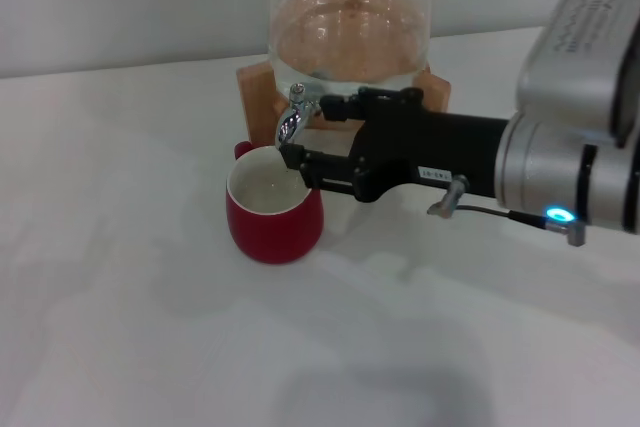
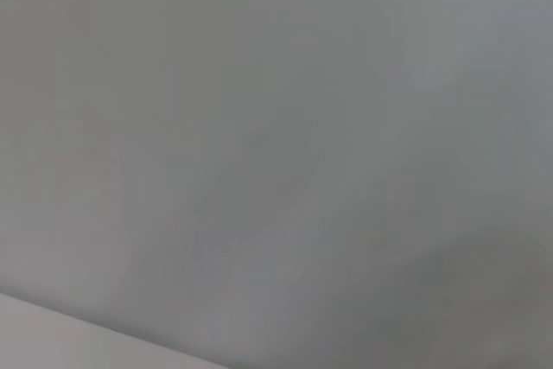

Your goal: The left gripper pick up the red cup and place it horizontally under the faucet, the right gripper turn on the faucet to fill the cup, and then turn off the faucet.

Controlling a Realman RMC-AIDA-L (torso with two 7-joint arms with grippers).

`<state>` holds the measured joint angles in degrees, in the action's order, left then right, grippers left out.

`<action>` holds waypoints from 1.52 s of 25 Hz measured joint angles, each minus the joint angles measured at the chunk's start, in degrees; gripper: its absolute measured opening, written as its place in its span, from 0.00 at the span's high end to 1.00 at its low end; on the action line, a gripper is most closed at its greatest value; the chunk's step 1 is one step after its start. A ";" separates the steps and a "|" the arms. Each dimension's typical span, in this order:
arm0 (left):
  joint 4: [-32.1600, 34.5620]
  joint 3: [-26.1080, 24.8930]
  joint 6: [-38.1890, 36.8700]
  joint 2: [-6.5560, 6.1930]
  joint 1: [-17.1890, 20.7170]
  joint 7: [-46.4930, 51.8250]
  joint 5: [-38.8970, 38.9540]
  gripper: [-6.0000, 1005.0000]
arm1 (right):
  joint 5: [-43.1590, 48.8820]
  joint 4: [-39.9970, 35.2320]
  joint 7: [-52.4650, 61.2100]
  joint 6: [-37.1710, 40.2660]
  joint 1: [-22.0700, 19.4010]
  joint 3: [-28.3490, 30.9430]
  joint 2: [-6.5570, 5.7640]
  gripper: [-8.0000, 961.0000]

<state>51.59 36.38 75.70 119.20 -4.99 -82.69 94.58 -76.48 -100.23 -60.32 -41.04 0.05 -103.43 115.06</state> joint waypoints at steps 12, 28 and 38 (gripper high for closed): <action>0.37 -0.01 2.69 -0.30 -0.16 -3.49 -0.07 0.22 | -2.12 -2.67 -0.36 -6.63 -5.29 16.33 0.17 0.27; 0.38 -2.33 12.24 -0.12 0.72 -8.74 0.85 0.12 | -22.51 23.42 -13.84 -28.98 3.57 42.59 0.11 0.27; 0.04 -2.37 12.91 -0.14 0.88 -9.36 0.83 0.12 | -23.22 26.99 -18.46 -26.71 1.19 46.81 0.18 0.28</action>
<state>51.63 34.01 88.61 119.06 -4.11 -92.05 95.41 -99.71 -73.24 -78.79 -67.75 1.24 -56.61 115.24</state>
